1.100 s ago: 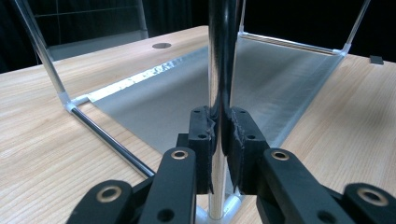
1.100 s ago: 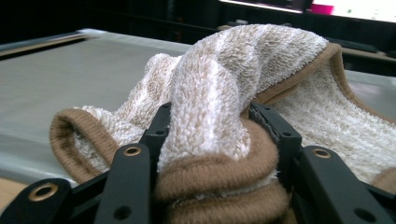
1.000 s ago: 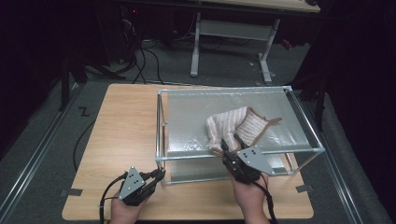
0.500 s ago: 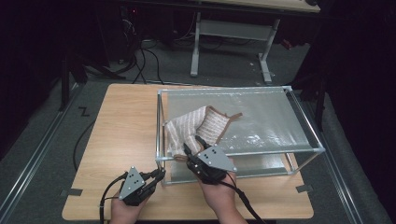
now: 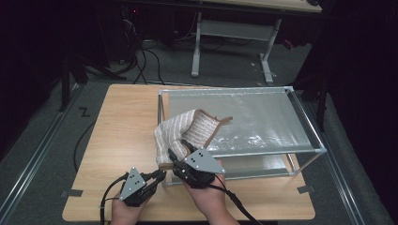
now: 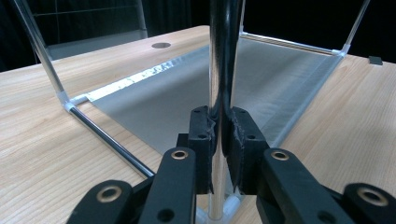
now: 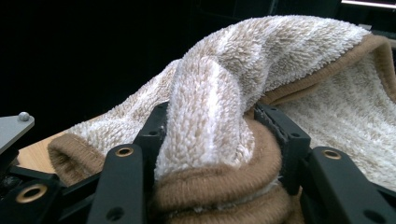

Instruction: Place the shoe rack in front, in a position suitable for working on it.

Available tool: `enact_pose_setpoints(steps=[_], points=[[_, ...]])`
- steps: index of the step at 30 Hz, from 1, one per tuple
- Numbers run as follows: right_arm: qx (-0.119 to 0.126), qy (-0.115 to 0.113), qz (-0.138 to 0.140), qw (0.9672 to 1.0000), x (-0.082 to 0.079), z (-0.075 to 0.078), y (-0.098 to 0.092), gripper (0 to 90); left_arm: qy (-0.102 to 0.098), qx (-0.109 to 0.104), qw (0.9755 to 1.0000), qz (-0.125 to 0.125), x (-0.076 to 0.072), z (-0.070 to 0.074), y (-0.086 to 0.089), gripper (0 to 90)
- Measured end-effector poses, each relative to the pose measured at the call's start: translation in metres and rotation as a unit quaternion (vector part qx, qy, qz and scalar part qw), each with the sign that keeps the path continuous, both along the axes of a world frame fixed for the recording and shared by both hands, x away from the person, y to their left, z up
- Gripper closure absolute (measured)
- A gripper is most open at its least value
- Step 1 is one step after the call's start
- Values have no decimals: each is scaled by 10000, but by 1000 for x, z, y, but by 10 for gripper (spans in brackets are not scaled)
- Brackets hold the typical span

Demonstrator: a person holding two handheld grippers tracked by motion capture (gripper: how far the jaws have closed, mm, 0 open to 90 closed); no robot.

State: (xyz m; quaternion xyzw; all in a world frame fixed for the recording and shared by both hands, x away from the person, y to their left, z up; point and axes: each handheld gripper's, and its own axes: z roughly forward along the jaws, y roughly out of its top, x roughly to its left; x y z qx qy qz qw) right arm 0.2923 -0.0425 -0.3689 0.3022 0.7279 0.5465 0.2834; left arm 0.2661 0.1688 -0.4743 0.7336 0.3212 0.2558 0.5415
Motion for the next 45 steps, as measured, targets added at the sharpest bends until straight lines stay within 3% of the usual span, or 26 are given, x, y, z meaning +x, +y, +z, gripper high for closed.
enact_pose_setpoints(steps=[7, 11, 14, 21, 30, 35, 45], points=[[-107, -17, 290, 9995, 0, 1, 0, 649, 1, 6, 10000, -1, 0, 0, 0, 804], [-152, -193, 236, 9994, -3, 2, -1, 655, 4, 1, 10000, -1, 0, 0, 0, 803], [-20, -362, 161, 9992, -6, 9, -8, 654, 1, -3, 10000, 1, 0, 0, 0, 804], [294, -720, -93, 9969, -16, 32, -40, 654, -3, 5, 10000, -12, 0, 0, 0, 803], [601, -1213, -584, 9891, -34, 60, -93, 649, -6, 18, 10000, -5, 0, 0, 0, 803], [635, -1296, -775, 9865, -38, 65, -112, 648, -6, 11, 10000, -1, 0, 0, 0, 803], [426, -1153, -1016, 9872, -51, 52, -140, 648, 5, 23, 10000, 0, 0, 0, 0, 803]])
